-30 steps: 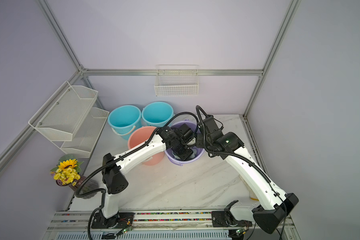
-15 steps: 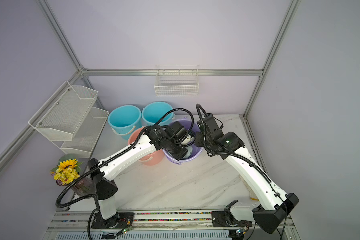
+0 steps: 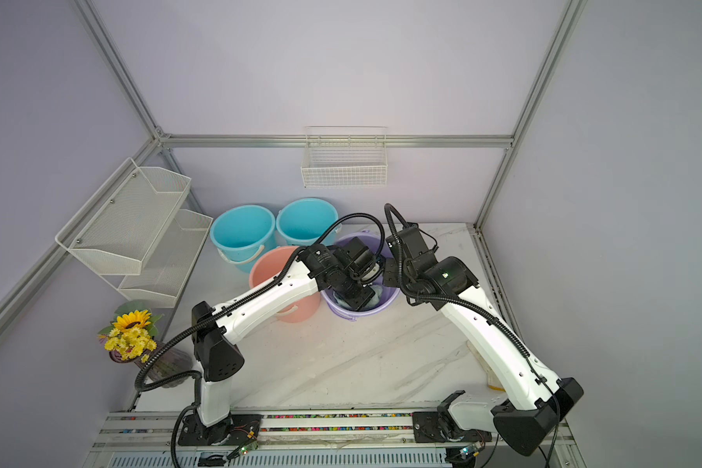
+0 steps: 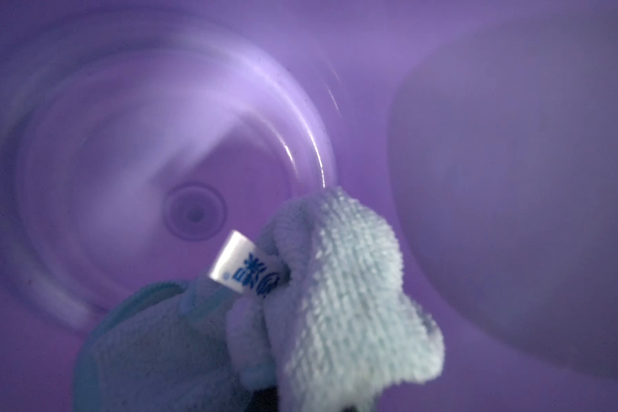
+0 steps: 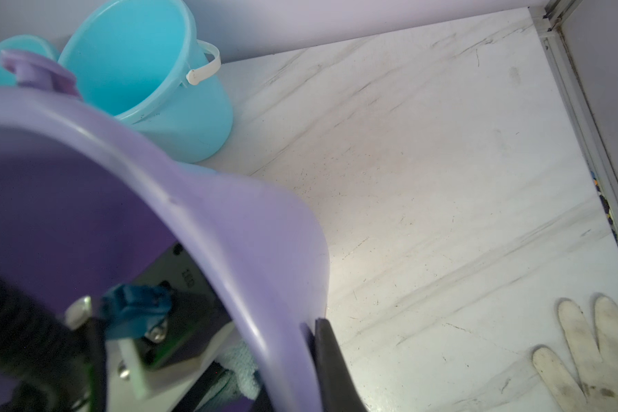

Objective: Wipe the inside of the bucket with a cloth
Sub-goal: Wipe the dirt from the inside of the bucket.

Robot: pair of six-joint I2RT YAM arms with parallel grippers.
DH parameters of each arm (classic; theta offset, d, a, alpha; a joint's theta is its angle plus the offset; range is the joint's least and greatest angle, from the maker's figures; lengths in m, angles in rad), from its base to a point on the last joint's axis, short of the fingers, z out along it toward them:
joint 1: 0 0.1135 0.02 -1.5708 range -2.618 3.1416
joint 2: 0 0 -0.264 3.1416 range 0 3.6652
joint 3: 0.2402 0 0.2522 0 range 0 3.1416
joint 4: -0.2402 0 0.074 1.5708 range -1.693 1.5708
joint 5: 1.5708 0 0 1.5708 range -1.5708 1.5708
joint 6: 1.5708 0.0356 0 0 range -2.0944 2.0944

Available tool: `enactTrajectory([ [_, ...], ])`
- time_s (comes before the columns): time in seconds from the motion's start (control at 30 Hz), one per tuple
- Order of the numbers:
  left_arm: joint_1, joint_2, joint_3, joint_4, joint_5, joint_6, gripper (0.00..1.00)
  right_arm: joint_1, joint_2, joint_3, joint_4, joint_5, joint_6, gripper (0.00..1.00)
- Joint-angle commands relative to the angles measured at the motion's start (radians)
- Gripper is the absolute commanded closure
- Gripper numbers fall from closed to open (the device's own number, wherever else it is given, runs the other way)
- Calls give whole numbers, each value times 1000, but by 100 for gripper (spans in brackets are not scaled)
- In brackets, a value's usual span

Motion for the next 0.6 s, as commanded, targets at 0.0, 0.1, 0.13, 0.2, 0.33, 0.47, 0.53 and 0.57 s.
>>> enactTrajectory([
  [0.0, -7, -19, -16, 40, -5, -16, 100, 4, -15, 41, 91, -37, 44, 100],
  [0.1, -7, -23, -23, 51, -1, -22, 100, 3, -11, 43, 94, -53, 49, 100],
  [0.13, -7, -23, -23, 53, 0, -25, 100, 3, -10, 46, 95, -58, 50, 100],
  [0.2, -7, -25, -28, 62, 0, -29, 100, 3, -2, 56, 95, -67, 49, 100],
  [0.33, -8, -33, -47, 83, -1, -32, 100, 4, 5, 68, 87, -71, 46, 100],
  [0.47, -7, -42, -63, 86, -4, -34, 100, 3, 3, 70, 84, -63, 38, 100],
  [0.53, -5, -50, -66, 84, -5, -34, 100, 3, 3, 68, 82, -60, 31, 100],
  [0.57, -5, -56, -65, 79, -4, -33, 100, 3, 2, 63, 81, -54, 27, 100],
])
